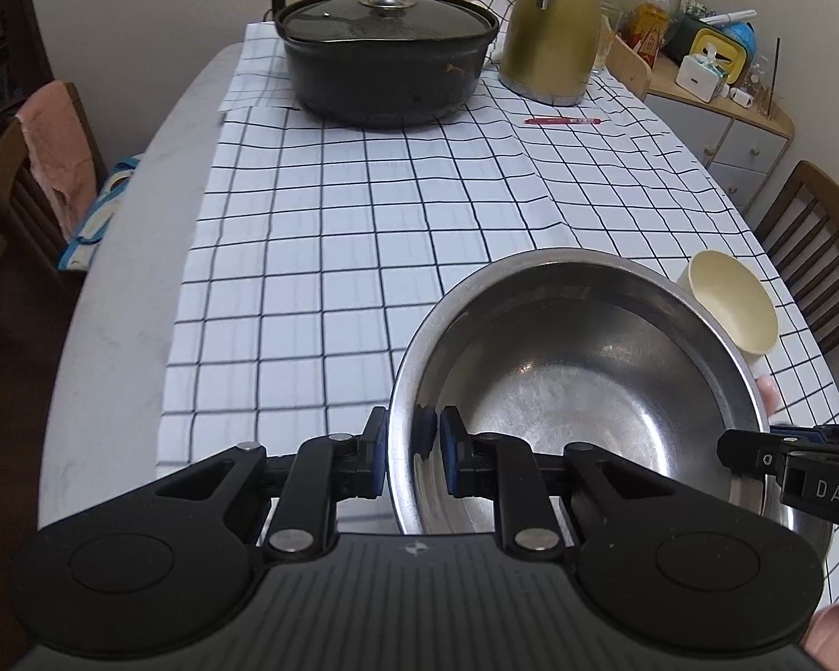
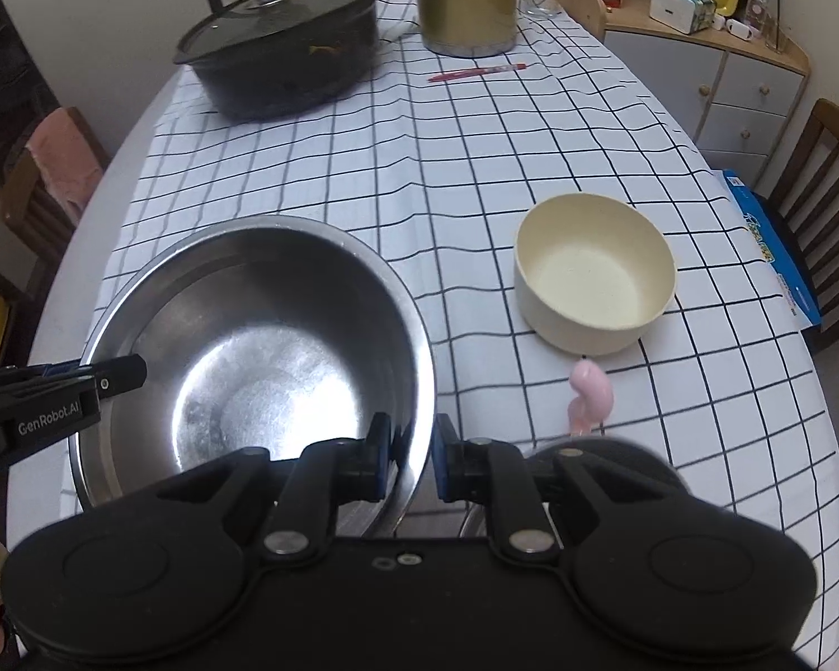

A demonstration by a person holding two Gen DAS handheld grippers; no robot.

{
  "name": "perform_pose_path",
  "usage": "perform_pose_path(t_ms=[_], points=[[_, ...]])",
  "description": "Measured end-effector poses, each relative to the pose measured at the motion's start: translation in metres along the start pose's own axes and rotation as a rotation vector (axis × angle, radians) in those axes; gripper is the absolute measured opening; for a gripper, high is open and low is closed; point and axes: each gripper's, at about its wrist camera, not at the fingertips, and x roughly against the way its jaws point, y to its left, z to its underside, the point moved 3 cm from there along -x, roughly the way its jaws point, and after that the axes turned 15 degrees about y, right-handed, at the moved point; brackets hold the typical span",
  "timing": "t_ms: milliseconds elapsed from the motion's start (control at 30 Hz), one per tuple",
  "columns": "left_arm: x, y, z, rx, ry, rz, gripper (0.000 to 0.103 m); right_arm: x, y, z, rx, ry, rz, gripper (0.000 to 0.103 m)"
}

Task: Organize plates and bowls
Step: 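Close both grippers on the rim of the large steel bowl, then lift and carry the steel bowl with both grippers toward the pink plate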

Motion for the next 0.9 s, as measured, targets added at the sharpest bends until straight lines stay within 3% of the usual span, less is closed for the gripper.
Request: perform_pose_path(t_ms=[433,900], points=[[0.05,0.003,0.106,0.073,0.007,-0.054,0.018,0.033,0.01,0.085,0.113,0.035,-0.056,0.016],[0.049,-0.006,0.212,0.146,0.054,-0.085,0.018,0.023,0.004,0.174,0.221,0.11,-0.096,0.016]])
